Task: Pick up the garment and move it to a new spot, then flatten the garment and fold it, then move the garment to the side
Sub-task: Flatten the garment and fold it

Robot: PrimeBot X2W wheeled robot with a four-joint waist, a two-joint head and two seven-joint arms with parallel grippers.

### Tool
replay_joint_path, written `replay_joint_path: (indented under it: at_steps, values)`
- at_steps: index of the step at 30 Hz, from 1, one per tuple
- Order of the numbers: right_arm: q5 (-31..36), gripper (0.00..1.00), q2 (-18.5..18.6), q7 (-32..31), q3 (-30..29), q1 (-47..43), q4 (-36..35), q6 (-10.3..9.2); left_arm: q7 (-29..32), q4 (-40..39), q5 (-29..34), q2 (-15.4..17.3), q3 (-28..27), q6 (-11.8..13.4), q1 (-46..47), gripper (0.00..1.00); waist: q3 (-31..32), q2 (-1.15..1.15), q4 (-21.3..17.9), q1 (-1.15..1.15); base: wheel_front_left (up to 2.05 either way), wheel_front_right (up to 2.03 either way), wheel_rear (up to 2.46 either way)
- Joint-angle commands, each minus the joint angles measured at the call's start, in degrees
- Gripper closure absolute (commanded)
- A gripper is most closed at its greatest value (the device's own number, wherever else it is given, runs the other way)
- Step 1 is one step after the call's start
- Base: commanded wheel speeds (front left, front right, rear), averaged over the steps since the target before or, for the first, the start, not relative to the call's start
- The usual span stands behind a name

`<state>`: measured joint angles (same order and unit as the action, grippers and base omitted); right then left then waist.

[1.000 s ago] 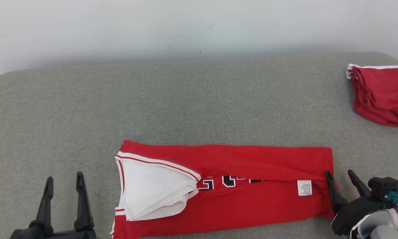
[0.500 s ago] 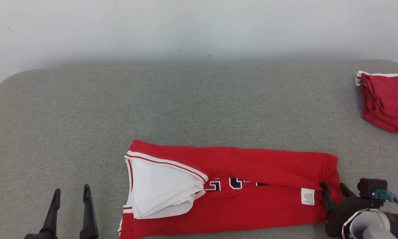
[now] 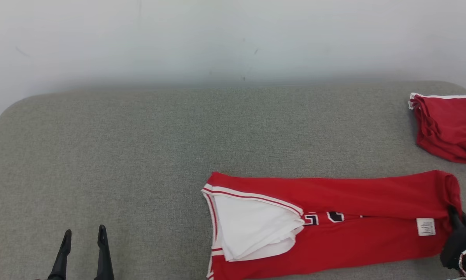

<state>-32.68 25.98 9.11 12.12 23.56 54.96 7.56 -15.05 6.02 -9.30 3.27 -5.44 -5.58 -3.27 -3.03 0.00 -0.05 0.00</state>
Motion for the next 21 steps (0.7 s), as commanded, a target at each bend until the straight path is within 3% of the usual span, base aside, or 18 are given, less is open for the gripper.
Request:
replay_joint_path:
  at_steps: [1, 6, 21]
  values:
    - [-0.4, 1.0, 1.7, 0.2, -0.8, 0.5, 0.5, -0.18, -0.2, 0.2, 0.3, -0.1, -0.4, -0.3, -0.5, 0.0, 0.4, 0.0, -0.3, 0.0, 0.0, 0.0, 0.0]
    - [-0.5, 1.0, 2.9, 0.0, -0.2, 0.9, -1.3, -0.18, -0.2, 0.3, 0.6, -0.2, -0.9, -0.3, -1.0, 0.0, 0.8, 0.0, -1.0, 0.0, 0.0, 0.0, 0.0]
    - [-3.0, 1.0, -6.0, -7.0, 7.8, -3.1, -25.3, -0.17, -0.2, 1.2, 0.3, -0.4, 0.0, -0.4, -0.6, 0.0, 1.3, 0.0, -1.4, 0.0, 0.0, 0.0, 0.0]
